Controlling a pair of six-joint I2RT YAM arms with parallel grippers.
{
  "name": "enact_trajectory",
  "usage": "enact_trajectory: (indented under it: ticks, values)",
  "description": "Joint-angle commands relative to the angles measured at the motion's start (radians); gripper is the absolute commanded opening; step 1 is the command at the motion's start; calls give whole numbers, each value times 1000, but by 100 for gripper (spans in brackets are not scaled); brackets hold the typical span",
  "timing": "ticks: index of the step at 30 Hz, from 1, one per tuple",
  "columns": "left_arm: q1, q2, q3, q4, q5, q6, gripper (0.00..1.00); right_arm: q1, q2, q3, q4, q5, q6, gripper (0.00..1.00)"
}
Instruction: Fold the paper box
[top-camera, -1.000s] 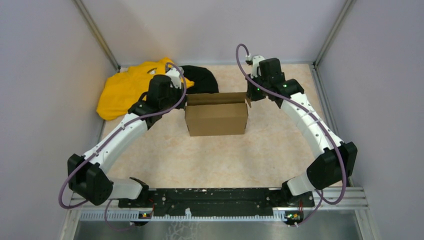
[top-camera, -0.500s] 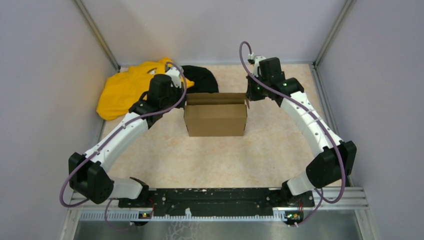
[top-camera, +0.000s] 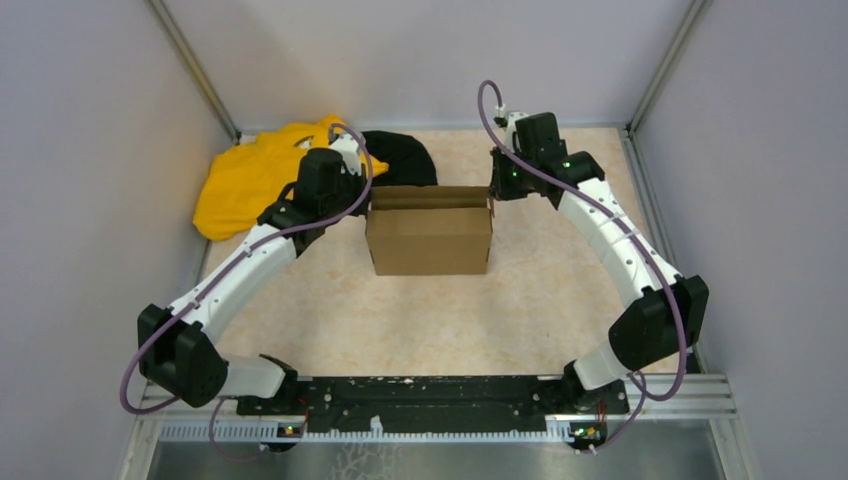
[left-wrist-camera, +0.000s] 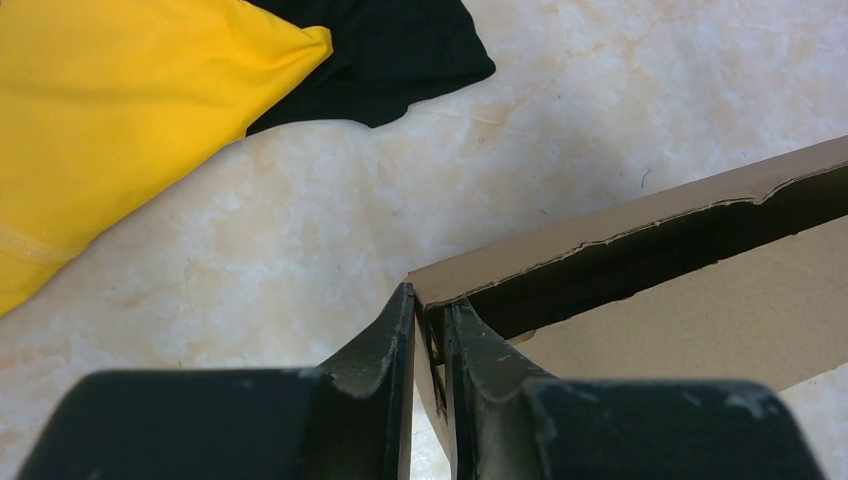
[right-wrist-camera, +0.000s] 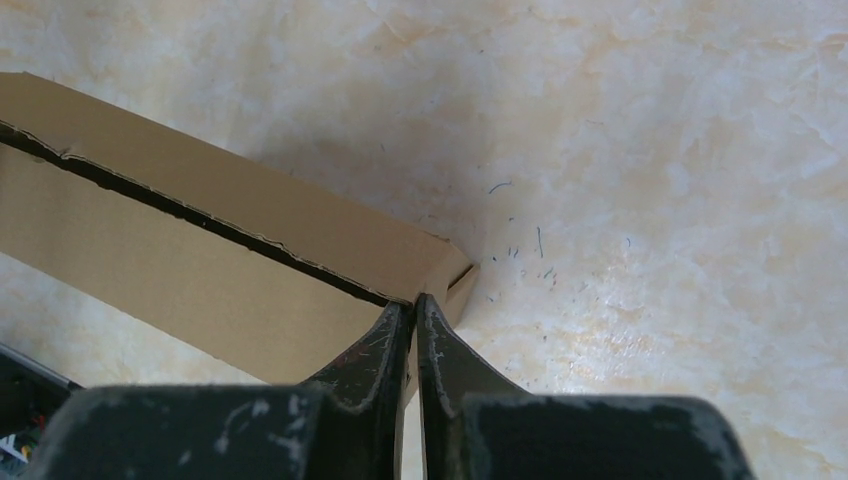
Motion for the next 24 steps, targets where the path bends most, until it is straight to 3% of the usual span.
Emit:
enact_trajectory:
  ticks: [1, 2, 11, 16, 24]
  values:
    - [-34, 21, -6, -14, 137, -53, 19, 37, 5, 35, 29, -151, 36, 5]
    - [-33, 20, -6, -14, 138, -53, 19, 37, 4, 31, 30, -148, 36, 6]
    - [-33, 13, -7, -22, 128, -47, 18, 29, -40, 11, 36, -69, 34, 50]
    - [-33, 8, -9, -24, 129, -47, 18, 15, -77, -10, 56, -41, 37, 57]
    - [-34, -16, -12, -29, 139, -44, 19, -14, -120, -49, 64, -36, 29, 62]
